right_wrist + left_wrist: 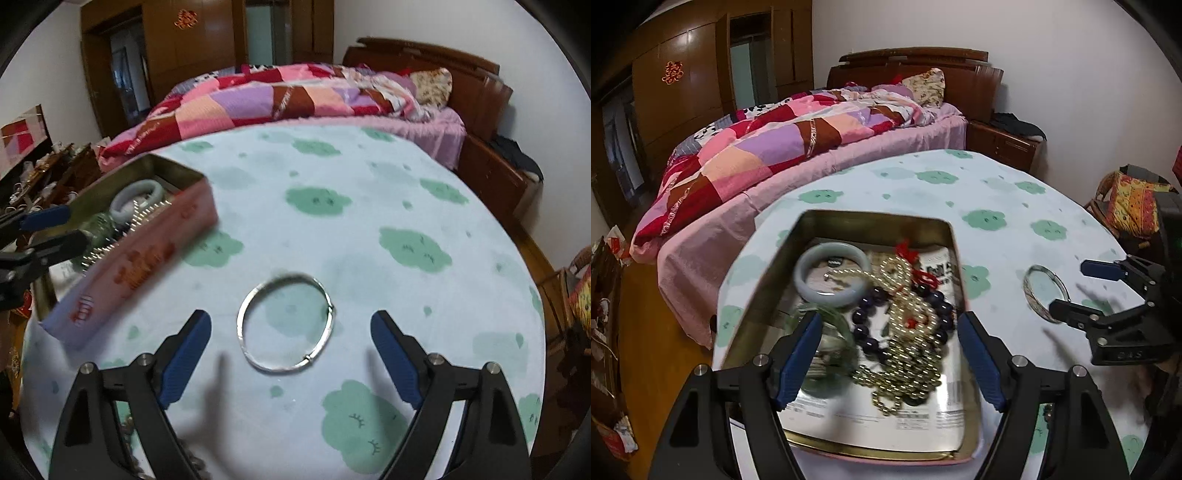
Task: Organize jewelry
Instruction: 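Grasp the brown bead bracelet with the left tool while the right tool closes around the silver bangle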
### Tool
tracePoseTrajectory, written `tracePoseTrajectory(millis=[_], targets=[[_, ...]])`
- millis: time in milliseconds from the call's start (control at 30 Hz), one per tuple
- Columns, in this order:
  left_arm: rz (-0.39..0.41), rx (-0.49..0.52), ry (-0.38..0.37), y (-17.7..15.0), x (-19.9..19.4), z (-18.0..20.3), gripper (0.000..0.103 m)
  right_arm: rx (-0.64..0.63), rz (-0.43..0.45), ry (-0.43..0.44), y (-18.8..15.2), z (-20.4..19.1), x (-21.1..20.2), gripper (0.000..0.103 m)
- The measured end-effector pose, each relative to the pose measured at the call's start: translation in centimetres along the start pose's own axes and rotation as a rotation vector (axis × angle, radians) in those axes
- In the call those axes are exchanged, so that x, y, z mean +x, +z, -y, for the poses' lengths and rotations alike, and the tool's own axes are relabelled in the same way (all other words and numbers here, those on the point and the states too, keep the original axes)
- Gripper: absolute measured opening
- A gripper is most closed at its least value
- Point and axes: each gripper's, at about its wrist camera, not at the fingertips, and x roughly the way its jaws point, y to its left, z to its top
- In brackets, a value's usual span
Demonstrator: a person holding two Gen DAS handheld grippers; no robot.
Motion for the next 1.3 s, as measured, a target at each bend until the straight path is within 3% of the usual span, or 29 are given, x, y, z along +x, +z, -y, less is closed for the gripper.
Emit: tracePoseTrajectory(millis=[167,233,267,300,533,733,1067,1300], targets=[[-0.003,0.009,-0.022,-0.5,-0.3,1.2,0.076,-0.023,-0.029,0.013,0.3,-0.7,1.1,0.089],[0.0,0.018,-0.037,-0.6,-0.5,1.8,0.076,-0.021,-0.05,0.026,0.3,-0.7,1.7,0.081],[0.001,0.024,-0.046,-0.7,-0.6,2.1,0.076,-0.018,-0.064,0.025,0.3,-0.6,2.0,0.07],[0.002,0.031,-0.055,-0.8,-0.8,2.5,0.076,-0.015,-0.074,0.012,0.3,-0.4,2.2,0.066],[0.007,0.073,-0.103,-1.4,-1.5,5.1,0.076,0.01,-0.029,0.025,-0.6,0.4,0.2,0.065],[0.015,0.128,-0.166,-2.6,-2.9,8.7,0.076,0.042,0.003,-0.002,-3.9,1.8,-3.4,0.065],[-0.079,0.248,-0.234,-5.1,-1.5,13.5,0.076,0.097,0.027,-0.034,-7.2,3.4,-6.4,0.065],[-0.146,0.231,-0.27,-5.7,0.0,13.7,0.076,0.096,0.051,-0.033,-7.1,3.4,-6.6,0.065]])
